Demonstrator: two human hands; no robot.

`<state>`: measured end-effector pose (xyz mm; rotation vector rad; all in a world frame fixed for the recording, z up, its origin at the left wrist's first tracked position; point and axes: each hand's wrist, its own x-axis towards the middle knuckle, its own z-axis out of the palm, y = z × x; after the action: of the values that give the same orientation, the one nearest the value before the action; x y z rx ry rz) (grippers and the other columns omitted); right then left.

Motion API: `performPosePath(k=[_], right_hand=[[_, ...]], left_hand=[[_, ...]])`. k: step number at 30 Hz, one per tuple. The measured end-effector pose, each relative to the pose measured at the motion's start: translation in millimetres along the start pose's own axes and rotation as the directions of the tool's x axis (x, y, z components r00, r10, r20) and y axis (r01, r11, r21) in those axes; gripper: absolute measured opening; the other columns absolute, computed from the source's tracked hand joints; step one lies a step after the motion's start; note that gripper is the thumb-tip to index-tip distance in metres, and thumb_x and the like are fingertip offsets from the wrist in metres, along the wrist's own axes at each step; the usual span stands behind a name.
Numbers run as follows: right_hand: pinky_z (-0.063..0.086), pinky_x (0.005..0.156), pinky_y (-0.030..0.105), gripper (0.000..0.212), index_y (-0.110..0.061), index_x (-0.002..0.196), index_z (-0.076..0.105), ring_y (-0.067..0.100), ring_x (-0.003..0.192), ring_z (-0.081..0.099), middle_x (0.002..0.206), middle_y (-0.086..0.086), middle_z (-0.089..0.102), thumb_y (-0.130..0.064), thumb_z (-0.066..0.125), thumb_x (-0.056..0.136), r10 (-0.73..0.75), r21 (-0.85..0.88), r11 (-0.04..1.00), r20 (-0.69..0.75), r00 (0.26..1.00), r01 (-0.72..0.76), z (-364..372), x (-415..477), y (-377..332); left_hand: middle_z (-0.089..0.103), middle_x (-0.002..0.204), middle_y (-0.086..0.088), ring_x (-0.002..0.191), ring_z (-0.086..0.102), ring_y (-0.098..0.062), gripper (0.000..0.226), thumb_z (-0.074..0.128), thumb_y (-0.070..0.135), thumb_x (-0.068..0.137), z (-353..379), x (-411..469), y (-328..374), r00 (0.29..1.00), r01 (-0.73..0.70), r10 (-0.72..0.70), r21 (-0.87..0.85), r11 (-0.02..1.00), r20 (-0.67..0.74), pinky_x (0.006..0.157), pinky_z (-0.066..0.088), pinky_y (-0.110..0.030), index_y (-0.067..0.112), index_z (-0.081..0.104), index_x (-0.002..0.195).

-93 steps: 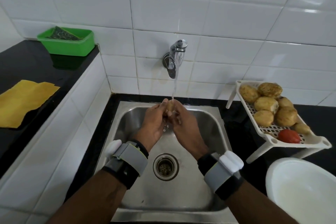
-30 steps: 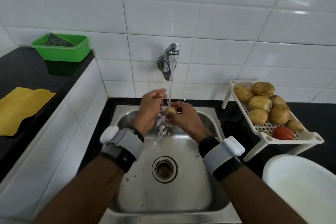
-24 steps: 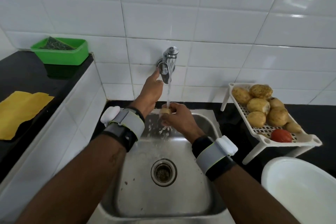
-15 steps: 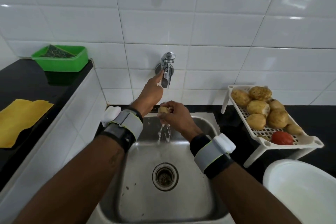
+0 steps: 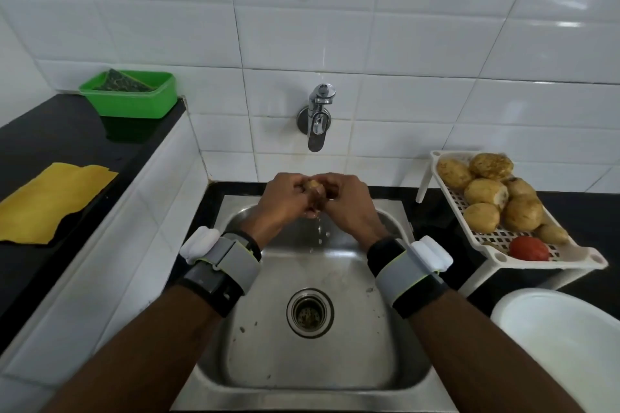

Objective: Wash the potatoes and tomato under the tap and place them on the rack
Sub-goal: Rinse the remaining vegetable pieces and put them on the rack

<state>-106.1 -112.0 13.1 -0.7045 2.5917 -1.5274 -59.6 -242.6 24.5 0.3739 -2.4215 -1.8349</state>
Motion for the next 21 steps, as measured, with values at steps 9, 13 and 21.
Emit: performPosePath(k=[9, 13, 21], right_hand=[[0.052, 0.073, 0.010, 0.027, -0.017, 0.108, 0.073, 0.002, 0.085, 0.069, 0.091, -0.006, 0.074, -0.004, 0.065, 0.086, -0.129, 0.010, 0.991, -0.124, 0.984, 0.131, -10, -7, -18], [0.055, 0.083, 0.022, 0.026, -0.017, 0.110, 0.072, 0.007, 0.088, 0.069, 0.096, -0.003, 0.075, -0.014, 0.071, 0.085, -0.042, -0.091, 0.995, 0.050, 0.998, 0.047, -2, -21, 1], [0.052, 0.091, 0.030, 0.033, -0.013, 0.115, 0.070, 0.013, 0.096, 0.067, 0.105, 0.003, 0.073, -0.018, 0.074, 0.082, 0.031, -0.196, 0.981, 0.197, 0.980, 0.009, -12, -44, 18]], left_hand=[[0.075, 0.086, -0.009, 0.073, 0.074, -0.018, 0.021, 0.070, 0.020, 0.089, 1, -7, 18, 0.977, -0.185, 0.189, 0.050, 0.981, -0.101, 0.068, 0.062, -0.034, 0.007, 0.071, 0.106], [0.074, 0.088, -0.007, 0.072, 0.074, -0.015, 0.021, 0.072, 0.019, 0.087, 5, -12, -9, 0.999, -0.035, 0.040, 0.162, 0.986, -0.029, 0.070, 0.062, -0.034, 0.011, 0.069, 0.106], [0.070, 0.095, -0.007, 0.087, 0.069, -0.023, 0.018, 0.071, 0.025, 0.087, 15, -17, -34, 0.987, 0.136, -0.151, 0.218, 0.966, 0.053, 0.080, 0.059, -0.043, 0.016, 0.062, 0.099]])
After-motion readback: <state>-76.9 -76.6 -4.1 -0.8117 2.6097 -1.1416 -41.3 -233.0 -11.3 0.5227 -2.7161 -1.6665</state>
